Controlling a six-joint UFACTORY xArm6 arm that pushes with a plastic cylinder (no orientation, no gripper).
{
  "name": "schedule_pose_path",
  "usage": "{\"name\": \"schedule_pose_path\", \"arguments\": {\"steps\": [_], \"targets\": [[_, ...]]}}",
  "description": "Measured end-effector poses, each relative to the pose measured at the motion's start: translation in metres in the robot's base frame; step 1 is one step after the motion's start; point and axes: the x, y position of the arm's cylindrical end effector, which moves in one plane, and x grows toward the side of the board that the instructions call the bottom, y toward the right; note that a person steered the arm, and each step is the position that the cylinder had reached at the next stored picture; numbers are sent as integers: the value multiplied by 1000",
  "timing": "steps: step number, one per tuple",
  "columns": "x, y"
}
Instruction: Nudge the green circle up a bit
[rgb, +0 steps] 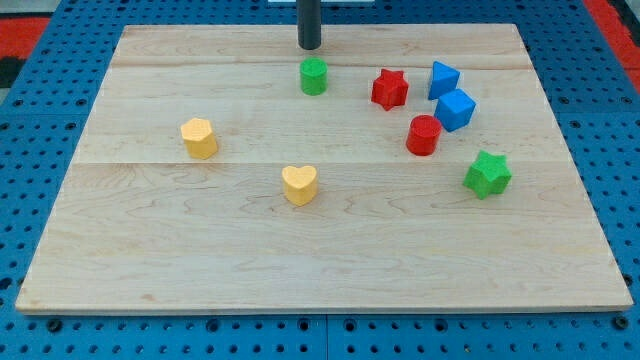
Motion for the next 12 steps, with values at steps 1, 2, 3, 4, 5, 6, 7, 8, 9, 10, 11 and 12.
{"name": "schedule_pose_path", "arguments": {"steps": [1,2,3,4,5,6,7,8,9,10,11,12], "targets": [[0,0],[0,18],[0,19],[0,33],[25,38],[46,39],[59,37],[95,37],[103,35],[105,-11],[83,-33],[78,-38]]}}
